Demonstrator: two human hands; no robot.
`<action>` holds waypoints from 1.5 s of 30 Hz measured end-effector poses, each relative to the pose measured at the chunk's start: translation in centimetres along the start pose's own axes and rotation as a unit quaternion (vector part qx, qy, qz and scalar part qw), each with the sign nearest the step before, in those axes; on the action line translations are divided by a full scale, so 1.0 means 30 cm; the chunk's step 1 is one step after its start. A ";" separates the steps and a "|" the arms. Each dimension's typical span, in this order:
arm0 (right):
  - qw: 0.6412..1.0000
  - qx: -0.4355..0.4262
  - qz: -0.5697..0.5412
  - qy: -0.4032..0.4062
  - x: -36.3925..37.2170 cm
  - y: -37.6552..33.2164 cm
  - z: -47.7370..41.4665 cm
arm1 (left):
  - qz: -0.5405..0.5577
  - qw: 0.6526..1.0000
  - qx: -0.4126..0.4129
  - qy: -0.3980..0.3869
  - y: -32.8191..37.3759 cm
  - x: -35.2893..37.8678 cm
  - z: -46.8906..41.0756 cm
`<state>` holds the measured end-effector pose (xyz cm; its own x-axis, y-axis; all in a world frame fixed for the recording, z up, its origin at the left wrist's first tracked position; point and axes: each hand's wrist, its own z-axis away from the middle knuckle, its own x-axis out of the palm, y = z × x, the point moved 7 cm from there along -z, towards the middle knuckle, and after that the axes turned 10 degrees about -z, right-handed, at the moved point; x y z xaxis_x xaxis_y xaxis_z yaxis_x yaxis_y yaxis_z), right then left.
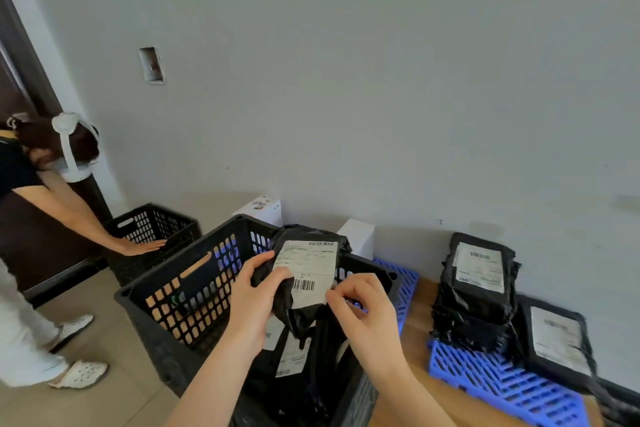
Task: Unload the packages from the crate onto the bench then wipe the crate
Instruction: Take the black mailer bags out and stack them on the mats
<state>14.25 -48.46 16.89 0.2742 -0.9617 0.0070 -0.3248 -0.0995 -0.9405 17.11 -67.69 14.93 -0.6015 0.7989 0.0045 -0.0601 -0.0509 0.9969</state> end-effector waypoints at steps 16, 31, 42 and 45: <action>0.979 0.034 -0.033 0.199 -0.742 -0.055 0.161 | -0.040 0.961 0.137 -0.235 0.075 0.774 0.350; 0.921 0.138 0.099 0.351 -1.410 0.284 0.207 | -0.244 0.897 0.136 -0.343 -0.330 1.513 0.393; 0.880 0.295 0.119 0.353 -1.695 0.732 0.099 | -0.373 0.837 0.115 -0.385 -0.678 1.855 0.278; 0.876 0.326 0.111 0.338 -1.707 0.814 0.064 | -0.399 0.830 0.097 -0.378 -0.745 1.876 0.235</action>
<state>-5.98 -1.16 -7.08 -0.4007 -0.8923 -0.2081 0.3433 0.0644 -0.9370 -9.77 -17.38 -6.55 0.2438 0.6839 -0.6877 -0.0262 0.7134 0.7002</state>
